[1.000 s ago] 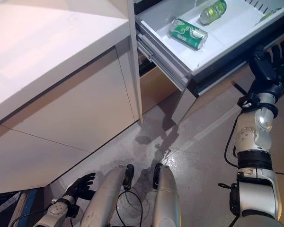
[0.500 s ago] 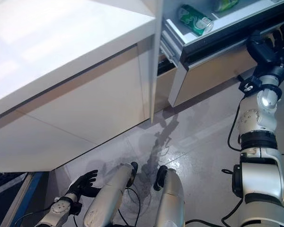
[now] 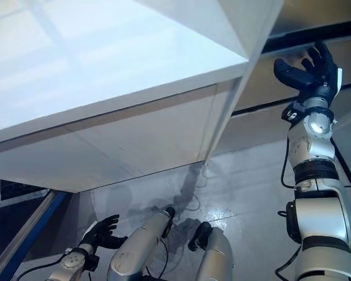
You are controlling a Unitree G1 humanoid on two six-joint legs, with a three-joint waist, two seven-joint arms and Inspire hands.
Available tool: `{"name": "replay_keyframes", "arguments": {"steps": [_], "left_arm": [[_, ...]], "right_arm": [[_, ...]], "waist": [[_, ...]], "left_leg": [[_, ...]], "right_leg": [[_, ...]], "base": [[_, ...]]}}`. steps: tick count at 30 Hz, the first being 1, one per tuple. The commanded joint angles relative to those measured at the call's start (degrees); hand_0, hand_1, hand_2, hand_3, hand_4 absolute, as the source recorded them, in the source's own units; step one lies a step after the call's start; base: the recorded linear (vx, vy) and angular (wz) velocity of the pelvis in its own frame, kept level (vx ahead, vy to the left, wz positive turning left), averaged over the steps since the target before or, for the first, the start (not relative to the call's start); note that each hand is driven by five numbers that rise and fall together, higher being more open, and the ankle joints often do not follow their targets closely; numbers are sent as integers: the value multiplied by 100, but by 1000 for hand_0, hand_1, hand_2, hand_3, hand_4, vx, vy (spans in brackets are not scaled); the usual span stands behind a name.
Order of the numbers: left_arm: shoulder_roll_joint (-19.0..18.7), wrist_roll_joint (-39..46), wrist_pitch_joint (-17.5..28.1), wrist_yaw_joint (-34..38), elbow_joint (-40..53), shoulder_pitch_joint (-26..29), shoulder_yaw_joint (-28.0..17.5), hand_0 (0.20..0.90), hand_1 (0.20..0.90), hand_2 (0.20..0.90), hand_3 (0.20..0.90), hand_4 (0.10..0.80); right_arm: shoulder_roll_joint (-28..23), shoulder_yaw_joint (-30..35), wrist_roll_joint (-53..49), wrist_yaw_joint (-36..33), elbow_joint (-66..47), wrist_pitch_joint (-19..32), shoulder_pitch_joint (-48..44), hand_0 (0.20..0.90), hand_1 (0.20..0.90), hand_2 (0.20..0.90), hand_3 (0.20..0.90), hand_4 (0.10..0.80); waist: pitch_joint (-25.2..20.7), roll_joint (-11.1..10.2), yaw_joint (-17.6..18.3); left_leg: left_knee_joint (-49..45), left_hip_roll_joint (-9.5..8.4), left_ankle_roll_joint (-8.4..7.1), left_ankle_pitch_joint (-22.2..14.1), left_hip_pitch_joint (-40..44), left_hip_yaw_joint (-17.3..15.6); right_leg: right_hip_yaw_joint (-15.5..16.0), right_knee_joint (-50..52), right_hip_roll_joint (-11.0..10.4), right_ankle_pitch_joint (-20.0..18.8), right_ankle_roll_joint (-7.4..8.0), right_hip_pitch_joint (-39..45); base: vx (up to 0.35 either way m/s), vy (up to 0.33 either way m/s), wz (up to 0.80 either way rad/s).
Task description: Put drinks into fridge and close the fridge
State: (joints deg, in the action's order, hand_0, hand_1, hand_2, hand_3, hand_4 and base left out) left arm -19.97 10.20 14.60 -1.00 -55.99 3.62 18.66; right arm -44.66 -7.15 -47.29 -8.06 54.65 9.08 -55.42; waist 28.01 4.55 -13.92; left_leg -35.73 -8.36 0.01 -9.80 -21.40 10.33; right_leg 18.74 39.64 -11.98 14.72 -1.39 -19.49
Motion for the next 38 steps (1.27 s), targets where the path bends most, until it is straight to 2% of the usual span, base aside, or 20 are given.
{"name": "replay_keyframes", "arguments": {"steps": [1, 5, 8, 11, 15, 17, 19, 21, 25, 27, 30, 36, 38], "left_arm": [[-510, -243, 384, -13, 60, -326, -21, 900, 900, 900, 900, 800], [-442, -278, 233, 21, 53, -355, -66, 900, 900, 900, 900, 800], [-355, -301, 109, 14, 53, -407, -212, 900, 900, 900, 900, 800], [-222, -529, -65, 23, 97, -507, -400, 900, 900, 900, 900, 800], [-136, -553, -208, 69, 170, -558, -530, 900, 900, 900, 900, 800], [-55, -429, -251, 102, 232, -571, -599, 900, 900, 900, 900, 800], [18, -312, -282, 114, 249, -526, -635, 900, 900, 900, 900, 800], [93, -190, -303, 128, 183, -447, -654, 900, 900, 900, 900, 800], [318, -60, -238, 173, -167, -415, -697, 900, 900, 900, 900, 800], [432, -115, -88, 161, -428, -471, -794, 900, 900, 900, 900, 800], [525, 25, 73, 108, -788, -499, -866, 900, 900, 900, 900, 800], [640, 3, 156, -141, -1338, -536, -907, 900, 900, 900, 900, 800], [634, -4, 0, -374, -1505, -573, -960, 900, 900, 900, 900, 800]], "right_arm": [[-143, 234, -414, 435, -748, 667, -94, 900, 900, 900, 900, 800], [119, 492, -391, 530, -1582, 618, 735, 900, 900, 900, 900, 800], [313, 707, -340, 519, -2199, 558, 1376, 900, 900, 900, 900, 800], [922, 928, -443, 343, -3076, 493, 2518, 900, 900, 900, 900, 800], [1514, 881, -30, 321, -3310, 495, 3642, 900, 900, 900, 900, 800], [1796, 780, 217, 379, -3084, 270, 4348, 900, 900, 900, 900, 800], [2025, 640, 242, 453, -2759, 32, 4690, 900, 900, 900, 900, 800], [2231, 473, 358, 440, -2363, 2, 4930, 900, 900, 900, 900, 800], [2758, 295, -53, 1149, -1283, -284, 5243, 900, 900, 900, 900, 800], [2934, 355, -260, 1808, -701, -5, 5413, 900, 900, 900, 900, 800], [3027, 570, -511, 2141, 84, 127, 5492, 900, 900, 900, 900, 800], [3042, 637, 914, 2507, 1478, -283, 5463, 900, 900, 900, 900, 800], [2958, 498, 1991, 2708, 1821, -539, 5448, 900, 900, 900, 900, 800]], "waist": [[-828, -453, -74], [-1251, -607, 237], [-1578, -661, 468], [-1929, -679, 774], [-2125, -634, 1017], [-2213, -588, 1162], [-2257, -558, 1239], [-2269, -531, 1303], [-2283, -483, 1393], [-2291, -458, 1425], [-2292, -405, 1479], [-2270, -350, 1474], [-2264, -363, 1409]], "left_leg": [[735, 160, 497, -284, 623, -406], [1523, 349, 355, -77, 1205, -541], [1977, 441, 269, 95, 1511, -676], [2502, 546, 177, 253, 1875, -903], [2900, 637, 114, 414, 2119, -1106], [3145, 679, 63, 526, 2271, -1245], [3337, 700, 13, 619, 2357, -1328], [3445, 713, -25, 684, 2410, -1397], [3458, 681, -30, 689, 2475, -1393], [3436, 659, -3, 666, 2491, -1384], [3475, 652, 18, 649, 2549, -1421], [3579, 646, 44, 643, 2667, -1456], [3584, 641, 52, 637, 2688, -1424]], "right_leg": [[-404, -822, 291, -292, 70, 723], [-631, -1806, 571, -517, 160, 1204], [-772, -2330, 676, -692, 217, 1430], [-986, -2896, 824, -875, 298, 1708], [-1107, -3207, 925, -995, 356, 1860], [-1148, -3437, 983, -1095, 398, 1969], [-1138, -3667, 1031, -1191, 422, 2061], [-1102, -3802, 1064, -1251, 421, 2132], [-1124, -3820, 1080, -1235, 404, 2200], [-1148, -3777, 1086, -1202, 392, 2205], [-1147, -3757, 1091, -1173, 386, 2224], [-1093, -3791, 1092, -1139, 373, 2317], [-1043, -3829, 1083, -1136, 372, 2377]], "base": [[-23, -164, -20], [-26, -97, -23], [7, -58, -38], [-10, -77, -47], [-69, -30, -45], [-89, -1, -33], [-95, 14, -27], [-105, 26, -7], [-30, 33, -15], [-2, 32, -2], [-2, 31, 0], [-1, 14, 0], [0, 0, 0]]}}
